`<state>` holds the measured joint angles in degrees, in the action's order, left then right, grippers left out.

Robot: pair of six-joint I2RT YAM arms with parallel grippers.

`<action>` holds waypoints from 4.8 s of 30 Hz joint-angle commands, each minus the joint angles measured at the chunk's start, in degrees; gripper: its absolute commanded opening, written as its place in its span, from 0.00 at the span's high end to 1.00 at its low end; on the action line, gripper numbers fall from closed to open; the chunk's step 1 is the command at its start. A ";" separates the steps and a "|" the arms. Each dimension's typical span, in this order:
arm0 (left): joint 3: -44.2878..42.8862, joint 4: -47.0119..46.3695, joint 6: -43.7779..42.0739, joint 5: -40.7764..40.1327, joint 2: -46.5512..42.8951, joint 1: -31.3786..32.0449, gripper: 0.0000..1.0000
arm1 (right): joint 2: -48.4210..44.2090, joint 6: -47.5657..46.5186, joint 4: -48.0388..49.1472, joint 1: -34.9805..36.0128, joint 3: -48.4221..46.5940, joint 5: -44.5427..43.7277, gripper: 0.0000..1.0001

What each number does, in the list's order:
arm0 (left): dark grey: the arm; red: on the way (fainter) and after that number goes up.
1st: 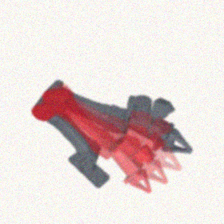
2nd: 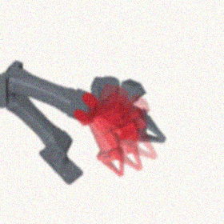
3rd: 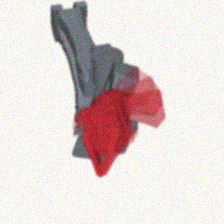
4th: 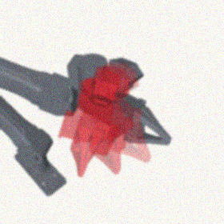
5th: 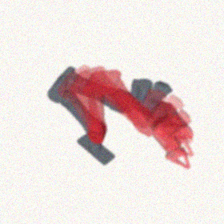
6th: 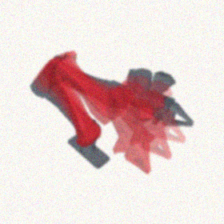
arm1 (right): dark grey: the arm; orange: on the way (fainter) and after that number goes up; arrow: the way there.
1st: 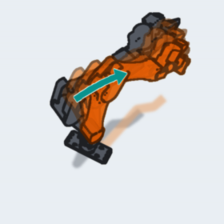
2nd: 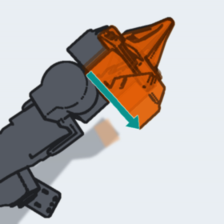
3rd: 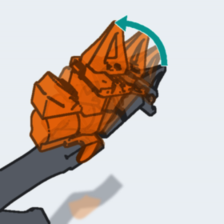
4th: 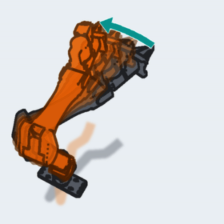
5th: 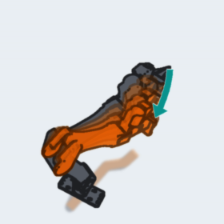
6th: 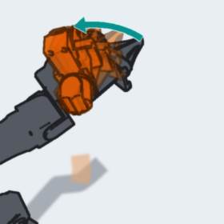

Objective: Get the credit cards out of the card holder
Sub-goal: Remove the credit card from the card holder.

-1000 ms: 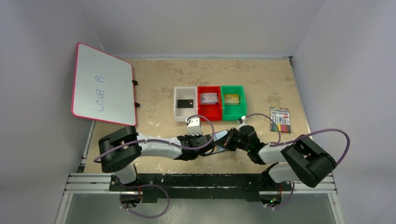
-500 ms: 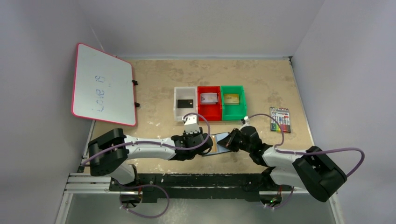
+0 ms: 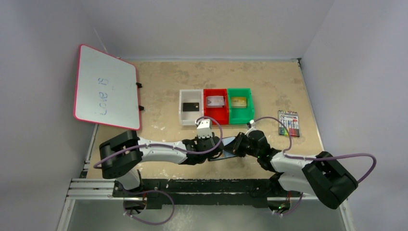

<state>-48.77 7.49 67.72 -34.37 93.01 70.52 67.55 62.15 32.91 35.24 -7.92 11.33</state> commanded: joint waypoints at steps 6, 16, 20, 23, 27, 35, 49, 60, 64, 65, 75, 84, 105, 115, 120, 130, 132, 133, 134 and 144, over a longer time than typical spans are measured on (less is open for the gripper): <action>0.35 -0.06 2.86 1.29 1.76 -0.04 0.75 | -0.63 -0.91 2.60 0.15 1.76 6.01 0.74; 0.85 1.48 4.67 1.58 3.30 0.60 0.79 | 0.48 0.76 3.03 0.09 2.67 8.75 0.72; 1.26 1.56 5.63 1.67 3.75 1.38 0.80 | 4.41 1.86 8.09 0.09 3.13 9.98 0.72; 1.49 1.48 6.54 1.76 4.20 1.63 0.81 | 7.21 2.43 11.43 0.15 2.74 11.38 0.73; 2.31 1.16 7.51 1.74 4.04 1.90 0.82 | 9.68 3.36 13.74 0.15 2.78 10.81 0.76; 3.80 1.89 8.63 -1.29 0.94 2.08 0.83 | 10.24 7.26 15.16 0.14 3.18 6.25 0.80; 1.34 2.68 4.18 -5.51 -3.21 1.10 0.71 | 7.66 4.56 8.79 0.11 2.13 3.71 0.78; 2.51 -2.24 4.92 -2.01 -0.36 0.24 0.71 | 8.31 4.24 9.50 0.09 2.04 4.04 0.77; 2.28 -1.34 5.82 -2.47 1.02 0.21 0.71 | 7.75 4.18 9.46 0.15 2.23 3.88 0.75; 2.11 -0.93 5.84 -2.73 1.29 0.23 0.71 | 7.58 4.20 9.46 0.15 2.29 3.83 0.75; 1.40 -0.90 5.65 -1.12 3.02 0.23 0.72 | 7.63 3.68 9.35 0.10 2.01 3.80 0.74; 4.06 -4.47 8.08 2.20 4.22 0.57 0.76 | 7.14 6.37 14.04 0.10 2.78 5.30 0.77; 0.07 7.29 5.89 -3.85 8.27 1.11 0.79 | -6.31 5.51 2.74 0.10 5.16 1.94 0.99; -1.00 9.06 4.48 -4.59 8.94 1.32 0.78 | -6.98 3.98 -4.92 0.15 3.17 -1.29 0.97; -1.02 9.73 4.73 -5.53 8.53 1.55 0.78 | -8.61 4.21 -9.08 0.09 3.08 -2.86 1.00; -2.38 11.26 4.18 -7.49 7.55 1.55 0.74 | -17.93 3.93 -21.63 0.12 2.16 -7.01 1.00; -2.62 11.60 4.10 -7.85 7.11 1.54 0.72 | -18.32 3.20 -22.19 0.09 1.87 -6.56 1.00; -2.79 11.66 4.02 -7.96 6.77 1.55 0.72 | -18.24 1.96 -22.12 0.09 1.43 -5.73 1.00; -2.90 11.79 4.00 -8.18 6.19 1.55 0.71 | -17.89 -0.11 -20.91 0.12 0.85 -4.19 1.00; -1.25 16.19 8.65 -13.25 -5.19 1.55 0.61 | 2.49 -14.50 0.45 0.13 -5.55 15.98 1.00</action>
<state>-50.78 18.94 73.97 -42.74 94.70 72.14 61.93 56.34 25.04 35.29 -8.49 18.04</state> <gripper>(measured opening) 0.359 0.007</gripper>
